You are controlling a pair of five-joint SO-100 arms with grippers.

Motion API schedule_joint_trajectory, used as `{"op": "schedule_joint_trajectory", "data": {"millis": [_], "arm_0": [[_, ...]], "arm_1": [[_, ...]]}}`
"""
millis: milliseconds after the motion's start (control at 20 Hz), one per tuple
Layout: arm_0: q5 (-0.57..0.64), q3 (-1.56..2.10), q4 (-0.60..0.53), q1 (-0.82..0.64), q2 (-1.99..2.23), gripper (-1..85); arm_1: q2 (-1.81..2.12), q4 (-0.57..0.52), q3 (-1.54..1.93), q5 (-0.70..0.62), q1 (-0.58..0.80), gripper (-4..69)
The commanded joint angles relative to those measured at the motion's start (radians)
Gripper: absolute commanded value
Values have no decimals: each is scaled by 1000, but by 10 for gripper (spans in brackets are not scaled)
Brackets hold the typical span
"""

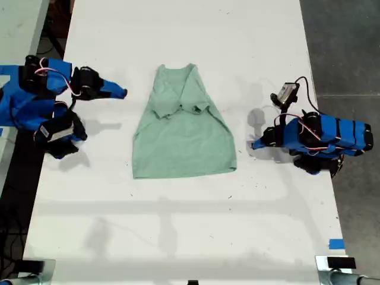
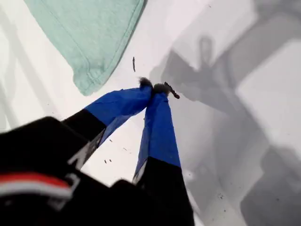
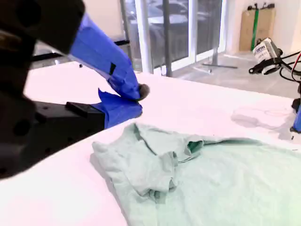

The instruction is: Fold t shirt

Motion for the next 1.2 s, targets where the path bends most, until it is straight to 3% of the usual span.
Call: {"op": "schedule_joint_trajectory", "data": {"millis": [0, 100, 550, 700, 1050, 1150], "arm_0": [[-35, 545, -63, 72, 459, -1], [41, 681, -107, 60, 457, -1], [38, 675, -75, 55, 456, -1], [29, 676, -74, 55, 456, -1], [9, 678, -66, 48, 456, -1], [5, 681, -64, 52, 456, -1]], "arm_1": [[11, 5, 37, 11, 0, 8], [11, 5, 37, 11, 2, 8], [11, 5, 37, 17, -2, 8], [11, -25, 49, -84, 89, 8], [11, 5, 37, 11, -18, 6], [11, 6, 37, 26, 9, 5]]}}
